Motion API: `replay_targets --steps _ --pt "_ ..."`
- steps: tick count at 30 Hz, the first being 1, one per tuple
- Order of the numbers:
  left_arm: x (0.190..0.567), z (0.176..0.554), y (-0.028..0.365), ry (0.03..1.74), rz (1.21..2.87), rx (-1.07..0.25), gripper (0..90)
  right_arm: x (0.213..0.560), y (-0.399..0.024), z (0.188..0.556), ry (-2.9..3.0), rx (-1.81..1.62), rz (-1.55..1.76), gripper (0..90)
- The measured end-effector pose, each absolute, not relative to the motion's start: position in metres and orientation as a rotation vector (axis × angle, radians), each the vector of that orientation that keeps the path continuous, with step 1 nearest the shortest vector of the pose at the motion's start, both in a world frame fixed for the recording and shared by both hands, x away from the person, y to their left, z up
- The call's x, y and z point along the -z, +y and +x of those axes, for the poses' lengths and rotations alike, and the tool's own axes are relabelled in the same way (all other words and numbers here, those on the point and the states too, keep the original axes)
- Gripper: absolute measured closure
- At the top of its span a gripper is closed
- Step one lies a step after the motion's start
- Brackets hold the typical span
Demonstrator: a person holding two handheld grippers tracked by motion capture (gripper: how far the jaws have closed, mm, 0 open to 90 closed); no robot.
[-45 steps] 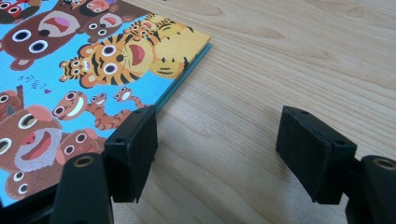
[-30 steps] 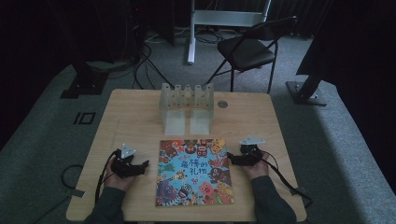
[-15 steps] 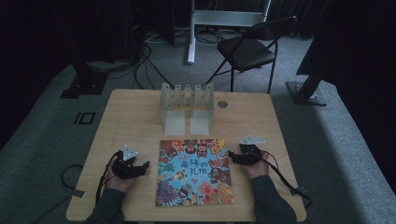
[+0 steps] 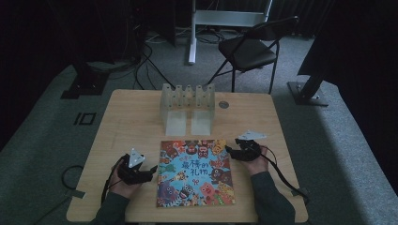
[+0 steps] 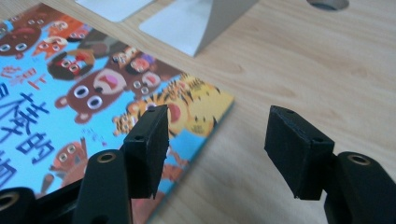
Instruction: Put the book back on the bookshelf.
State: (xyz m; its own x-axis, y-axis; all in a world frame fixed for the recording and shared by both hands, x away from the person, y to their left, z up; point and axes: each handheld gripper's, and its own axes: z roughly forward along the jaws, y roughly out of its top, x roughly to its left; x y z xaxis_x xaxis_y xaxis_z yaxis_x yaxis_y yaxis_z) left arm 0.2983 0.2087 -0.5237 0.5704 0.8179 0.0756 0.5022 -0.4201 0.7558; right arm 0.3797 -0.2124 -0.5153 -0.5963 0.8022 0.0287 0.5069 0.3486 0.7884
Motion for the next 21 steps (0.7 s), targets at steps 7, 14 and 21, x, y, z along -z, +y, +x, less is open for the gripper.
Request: replay_targets --steps 7,14,21 --pt "0.519 0.288 0.191 0.961 2.117 -0.563 23.7 0.504 -0.199 0.39 2.284 -1.126 1.08 39.0" --pt "0.516 0.28 0.177 0.892 2.138 -0.537 23.7 0.502 -0.185 0.405 2.33 -1.138 1.05 37.0" --pt "0.514 0.27 0.164 0.823 2.151 -0.502 23.7 0.516 -0.183 0.421 2.391 -1.138 1.081 28.4"
